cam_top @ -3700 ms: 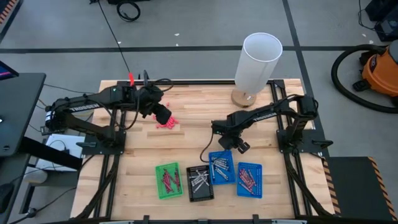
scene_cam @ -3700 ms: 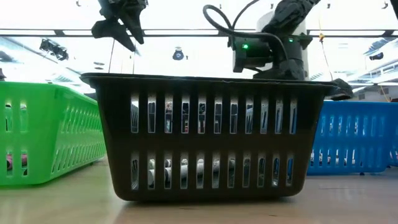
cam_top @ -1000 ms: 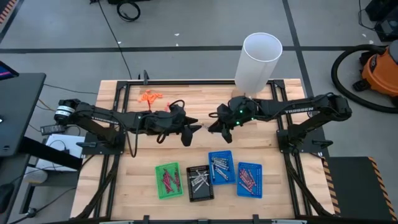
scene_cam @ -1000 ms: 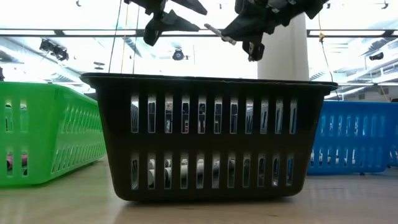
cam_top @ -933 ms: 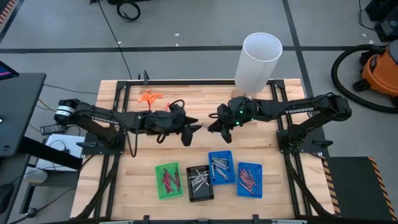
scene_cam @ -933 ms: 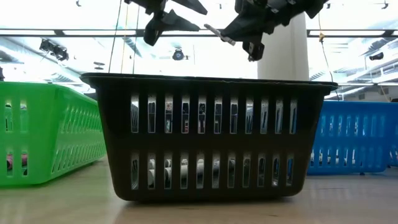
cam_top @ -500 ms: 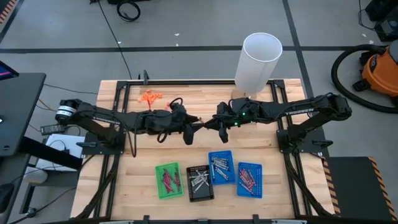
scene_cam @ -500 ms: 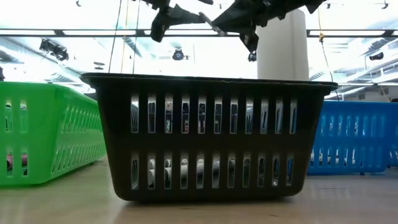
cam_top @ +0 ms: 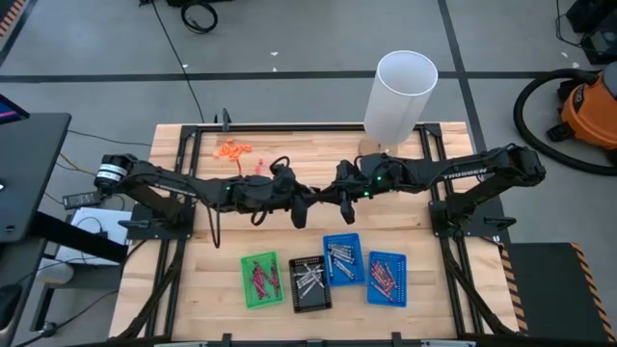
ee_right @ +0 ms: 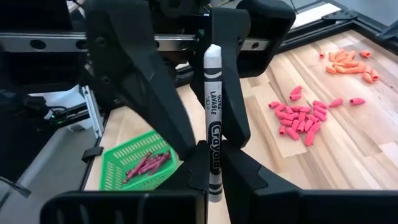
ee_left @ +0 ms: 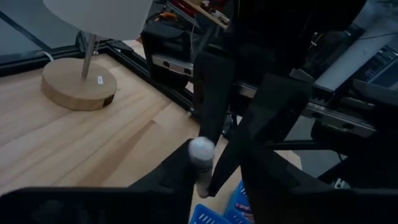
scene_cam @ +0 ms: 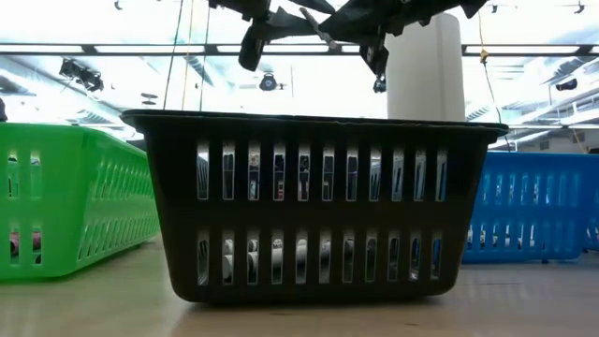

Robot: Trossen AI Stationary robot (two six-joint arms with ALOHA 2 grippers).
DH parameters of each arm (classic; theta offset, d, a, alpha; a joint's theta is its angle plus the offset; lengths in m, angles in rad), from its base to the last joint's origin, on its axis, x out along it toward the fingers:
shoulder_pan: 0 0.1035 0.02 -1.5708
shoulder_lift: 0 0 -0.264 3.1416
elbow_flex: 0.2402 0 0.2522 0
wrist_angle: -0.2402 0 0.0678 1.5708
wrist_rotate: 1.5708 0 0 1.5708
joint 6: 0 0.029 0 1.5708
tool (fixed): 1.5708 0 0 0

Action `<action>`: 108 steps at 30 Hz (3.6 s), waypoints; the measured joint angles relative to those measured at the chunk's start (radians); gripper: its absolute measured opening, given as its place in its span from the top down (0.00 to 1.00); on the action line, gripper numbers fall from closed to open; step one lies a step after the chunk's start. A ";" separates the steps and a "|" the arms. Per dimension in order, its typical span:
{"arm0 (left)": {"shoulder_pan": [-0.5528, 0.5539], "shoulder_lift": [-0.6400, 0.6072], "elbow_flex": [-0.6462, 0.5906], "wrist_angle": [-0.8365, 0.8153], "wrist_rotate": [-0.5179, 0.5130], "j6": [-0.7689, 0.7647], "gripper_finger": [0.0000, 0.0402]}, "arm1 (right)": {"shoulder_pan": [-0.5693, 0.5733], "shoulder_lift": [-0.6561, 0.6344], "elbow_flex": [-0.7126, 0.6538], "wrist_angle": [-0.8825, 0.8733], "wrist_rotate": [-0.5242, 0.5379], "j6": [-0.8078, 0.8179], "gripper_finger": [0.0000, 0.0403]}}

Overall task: Sort crayons
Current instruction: Put the white crayon into the black bin, then return to Home Position

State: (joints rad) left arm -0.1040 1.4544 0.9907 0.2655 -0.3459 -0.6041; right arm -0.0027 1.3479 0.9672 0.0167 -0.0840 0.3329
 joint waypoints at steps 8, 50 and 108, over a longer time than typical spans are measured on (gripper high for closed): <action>0.003 -0.004 0.000 0.015 -0.019 0.017 0.82 | 0.006 0.000 -0.001 -0.016 -0.006 0.006 0.91; -0.137 0.070 0.000 -0.083 0.344 0.087 0.92 | -0.038 -0.186 0.001 -0.640 -0.081 0.169 0.58; -0.194 -0.084 0.052 -0.334 -0.061 0.139 0.61 | -0.077 -1.012 -0.413 -0.367 0.207 0.301 0.60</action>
State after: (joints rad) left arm -0.2975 1.3701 1.0423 -0.0689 -0.4070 -0.4654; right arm -0.0796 0.3360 0.5547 -0.3504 0.1226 0.6335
